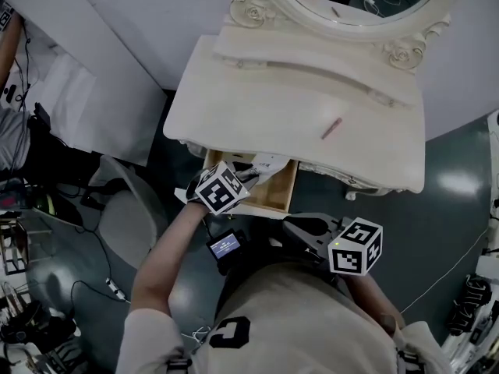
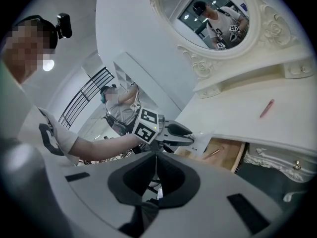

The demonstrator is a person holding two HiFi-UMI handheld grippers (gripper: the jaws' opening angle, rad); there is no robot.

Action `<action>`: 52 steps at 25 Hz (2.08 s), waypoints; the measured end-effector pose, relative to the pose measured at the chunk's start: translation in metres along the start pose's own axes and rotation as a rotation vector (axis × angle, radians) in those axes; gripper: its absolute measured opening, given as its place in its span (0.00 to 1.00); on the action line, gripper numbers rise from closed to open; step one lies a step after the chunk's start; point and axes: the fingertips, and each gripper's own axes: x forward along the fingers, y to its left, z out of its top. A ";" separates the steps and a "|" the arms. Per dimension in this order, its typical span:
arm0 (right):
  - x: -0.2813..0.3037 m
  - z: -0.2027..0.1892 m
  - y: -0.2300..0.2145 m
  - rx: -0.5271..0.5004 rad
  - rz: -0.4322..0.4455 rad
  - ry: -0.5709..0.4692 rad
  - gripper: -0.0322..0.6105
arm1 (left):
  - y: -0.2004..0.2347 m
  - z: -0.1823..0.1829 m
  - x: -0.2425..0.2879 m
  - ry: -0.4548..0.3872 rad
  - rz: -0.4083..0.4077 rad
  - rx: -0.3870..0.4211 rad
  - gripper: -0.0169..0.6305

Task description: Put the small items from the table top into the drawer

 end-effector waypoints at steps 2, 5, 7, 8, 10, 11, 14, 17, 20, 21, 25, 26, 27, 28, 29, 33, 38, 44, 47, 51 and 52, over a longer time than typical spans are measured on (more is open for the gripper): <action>-0.001 -0.002 -0.002 0.013 -0.010 -0.005 0.10 | -0.003 -0.007 0.009 0.027 -0.022 0.007 0.28; -0.002 -0.004 -0.006 0.030 -0.025 -0.016 0.10 | -0.005 -0.015 0.021 0.058 -0.048 0.022 0.28; -0.003 -0.006 -0.008 0.042 -0.037 -0.023 0.10 | -0.007 -0.020 0.030 0.075 -0.063 0.027 0.28; -0.004 -0.007 -0.009 0.049 -0.042 -0.026 0.10 | -0.008 -0.023 0.035 0.083 -0.071 0.025 0.28; -0.005 -0.008 -0.010 0.062 -0.055 -0.033 0.10 | -0.009 -0.029 0.044 0.103 -0.088 0.022 0.28; -0.006 -0.009 -0.011 0.068 -0.062 -0.037 0.10 | -0.010 -0.032 0.048 0.115 -0.094 0.023 0.28; -0.010 -0.011 -0.014 0.089 -0.084 -0.050 0.10 | -0.012 -0.040 0.061 0.147 -0.109 0.027 0.28; -0.014 -0.015 -0.017 0.111 -0.097 -0.062 0.10 | -0.012 -0.043 0.071 0.160 -0.114 0.019 0.28; -0.015 -0.017 -0.019 0.123 -0.103 -0.068 0.10 | -0.011 -0.046 0.080 0.174 -0.113 0.017 0.29; -0.015 -0.018 -0.019 0.125 -0.105 -0.069 0.10 | -0.009 -0.048 0.082 0.181 -0.111 0.016 0.30; -0.015 -0.020 -0.018 0.130 -0.113 -0.073 0.10 | -0.002 -0.056 0.092 0.207 -0.091 0.002 0.30; -0.016 -0.021 -0.017 0.131 -0.117 -0.075 0.10 | 0.000 -0.057 0.094 0.211 -0.085 -0.003 0.30; -0.017 -0.022 -0.017 0.133 -0.121 -0.078 0.10 | 0.002 -0.059 0.096 0.213 -0.080 -0.007 0.30; -0.017 -0.022 -0.017 0.136 -0.124 -0.081 0.10 | 0.004 -0.059 0.098 0.214 -0.077 -0.010 0.31; -0.017 -0.023 -0.017 0.140 -0.127 -0.084 0.10 | 0.005 -0.061 0.100 0.215 -0.075 -0.014 0.31; -0.017 -0.026 -0.018 0.149 -0.132 -0.083 0.10 | 0.009 -0.065 0.108 0.227 -0.065 -0.031 0.34; -0.019 -0.028 -0.020 0.154 -0.137 -0.083 0.10 | 0.012 -0.065 0.121 0.238 -0.055 -0.044 0.36; -0.022 -0.033 -0.021 0.168 -0.153 -0.088 0.10 | 0.017 -0.071 0.134 0.259 -0.057 -0.061 0.37; -0.023 -0.033 -0.022 0.173 -0.163 -0.092 0.10 | 0.022 -0.072 0.137 0.266 -0.046 -0.057 0.38; -0.024 -0.035 -0.021 0.176 -0.175 -0.094 0.10 | 0.023 -0.074 0.140 0.266 -0.055 -0.071 0.41; -0.025 -0.035 -0.021 0.176 -0.178 -0.095 0.10 | 0.023 -0.075 0.140 0.266 -0.050 -0.078 0.42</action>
